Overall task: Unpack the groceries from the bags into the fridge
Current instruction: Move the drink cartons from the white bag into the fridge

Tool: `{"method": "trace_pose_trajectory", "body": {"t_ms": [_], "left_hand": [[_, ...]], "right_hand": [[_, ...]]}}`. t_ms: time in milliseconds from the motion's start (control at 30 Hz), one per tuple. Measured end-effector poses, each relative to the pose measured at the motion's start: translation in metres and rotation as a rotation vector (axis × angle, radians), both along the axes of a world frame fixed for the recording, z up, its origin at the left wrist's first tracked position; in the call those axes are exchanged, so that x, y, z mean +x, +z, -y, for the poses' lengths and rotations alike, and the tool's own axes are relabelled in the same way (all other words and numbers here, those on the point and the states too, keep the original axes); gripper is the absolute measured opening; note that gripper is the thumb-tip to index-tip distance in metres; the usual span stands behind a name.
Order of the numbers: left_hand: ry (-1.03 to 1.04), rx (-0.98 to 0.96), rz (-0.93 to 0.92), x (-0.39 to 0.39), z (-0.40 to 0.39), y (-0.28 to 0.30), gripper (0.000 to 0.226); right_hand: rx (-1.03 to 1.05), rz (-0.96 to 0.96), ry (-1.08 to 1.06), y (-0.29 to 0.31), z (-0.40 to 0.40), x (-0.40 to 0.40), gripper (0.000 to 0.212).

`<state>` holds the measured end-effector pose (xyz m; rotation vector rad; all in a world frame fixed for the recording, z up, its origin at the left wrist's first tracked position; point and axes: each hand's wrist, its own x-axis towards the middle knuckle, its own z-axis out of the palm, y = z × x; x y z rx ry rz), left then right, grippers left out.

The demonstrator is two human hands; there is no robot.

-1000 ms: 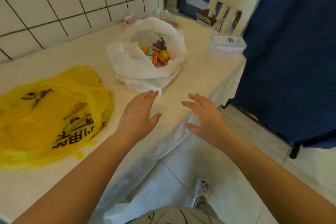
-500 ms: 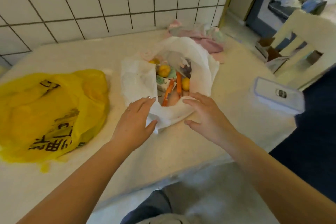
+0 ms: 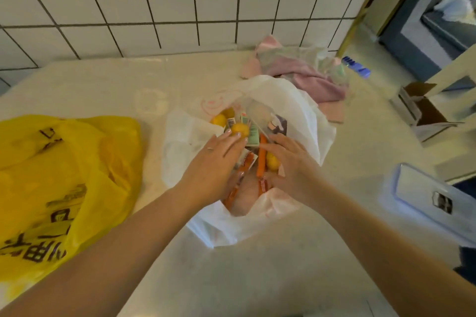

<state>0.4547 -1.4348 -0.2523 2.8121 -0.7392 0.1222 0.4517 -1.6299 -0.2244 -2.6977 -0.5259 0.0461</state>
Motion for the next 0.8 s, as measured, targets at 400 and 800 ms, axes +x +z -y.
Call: {"method": "trace_pose_trajectory", "body": {"t_ms": [400,800], "left_hand": [[0.203,0.315,-0.153,0.055,-0.017,-0.035,0.089],[0.271,0.342,0.059,0.048,-0.053,-0.05,0.071]], "right_hand": [[-0.079,-0.161,0.172,-0.065,-0.035,0.122,0.066],[0.037,-0.178,0.149,-0.076,-0.035,0.118,0.055]]}}
